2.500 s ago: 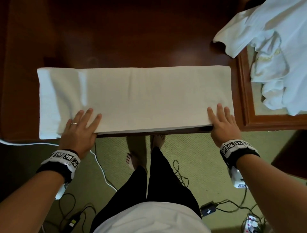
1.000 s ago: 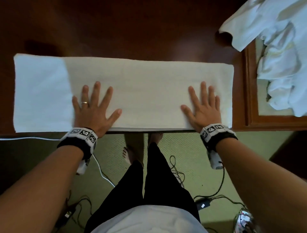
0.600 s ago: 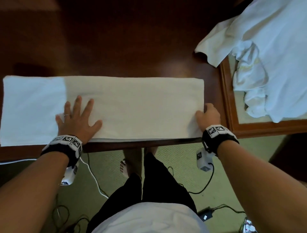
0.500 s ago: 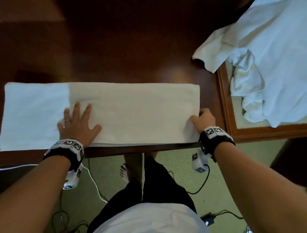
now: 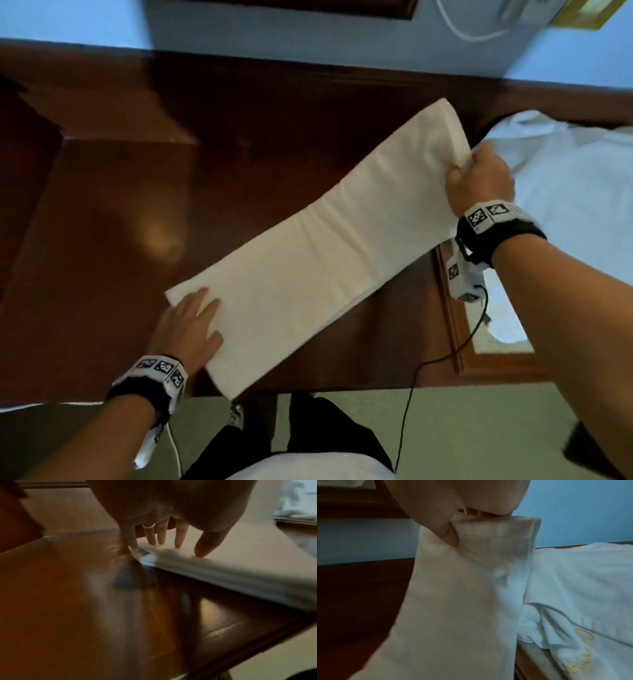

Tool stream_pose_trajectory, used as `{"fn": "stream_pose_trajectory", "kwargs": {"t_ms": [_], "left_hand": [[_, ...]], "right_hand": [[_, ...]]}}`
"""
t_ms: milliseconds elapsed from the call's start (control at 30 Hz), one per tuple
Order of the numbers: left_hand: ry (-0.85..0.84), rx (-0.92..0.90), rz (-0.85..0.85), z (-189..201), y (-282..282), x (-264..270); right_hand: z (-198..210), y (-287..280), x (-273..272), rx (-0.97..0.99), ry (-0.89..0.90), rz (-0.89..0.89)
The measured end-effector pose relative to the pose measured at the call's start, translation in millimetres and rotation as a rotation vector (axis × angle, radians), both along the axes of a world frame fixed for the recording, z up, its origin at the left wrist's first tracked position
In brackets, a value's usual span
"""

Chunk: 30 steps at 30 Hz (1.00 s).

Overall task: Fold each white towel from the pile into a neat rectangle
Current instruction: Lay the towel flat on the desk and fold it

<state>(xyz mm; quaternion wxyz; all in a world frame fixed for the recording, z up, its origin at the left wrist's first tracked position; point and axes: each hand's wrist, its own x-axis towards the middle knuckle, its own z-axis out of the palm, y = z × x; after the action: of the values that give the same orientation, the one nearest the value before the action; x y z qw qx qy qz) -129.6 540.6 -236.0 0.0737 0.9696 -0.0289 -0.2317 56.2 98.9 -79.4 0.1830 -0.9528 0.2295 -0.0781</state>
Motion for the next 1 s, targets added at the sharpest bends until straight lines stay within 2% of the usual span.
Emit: {"fn": "stream_pose_trajectory", "kwargs": {"t_ms": [133, 267, 400, 467, 533, 600, 667, 767, 867, 1000], "left_hand": [[0.023, -0.095, -0.172, 4, -16, -2], [-0.084, -0.207, -0.150, 11, -5, 14], [-0.216, -0.355, -0.051, 25, 29, 37], [-0.296, -0.420, -0.004, 32, 45, 47], [-0.329, -0.394, -0.035, 37, 55, 52], [-0.341, -0.302, -0.207, 38, 57, 53], [-0.339, -0.209, -0.450, 35, 51, 52], [-0.313, -0.116, -0.775, 23, 33, 47], [-0.312, -0.060, -0.896, 13, 10, 46], [-0.432, -0.060, -0.944, 10, -20, 47]], "right_hand": [[21, 24, 1, -0.063, 0.004, 0.015], [15, 78, -31, -0.200, -0.019, 0.264], [-24, 162, -92, -0.311, -0.032, 0.601], [-56, 206, -129, -0.306, -0.033, 0.716], [-93, 242, -165, -0.301, 0.065, 0.781], [-125, 264, -200, -0.319, 0.219, 0.789], [-145, 271, -227, -0.324, 0.342, 0.726], [-153, 255, -249, -0.242, 0.374, 0.710], [-150, 224, -253, -0.184, 0.383, 0.669], [-144, 187, -256, -0.126, 0.365, 0.472]]}}
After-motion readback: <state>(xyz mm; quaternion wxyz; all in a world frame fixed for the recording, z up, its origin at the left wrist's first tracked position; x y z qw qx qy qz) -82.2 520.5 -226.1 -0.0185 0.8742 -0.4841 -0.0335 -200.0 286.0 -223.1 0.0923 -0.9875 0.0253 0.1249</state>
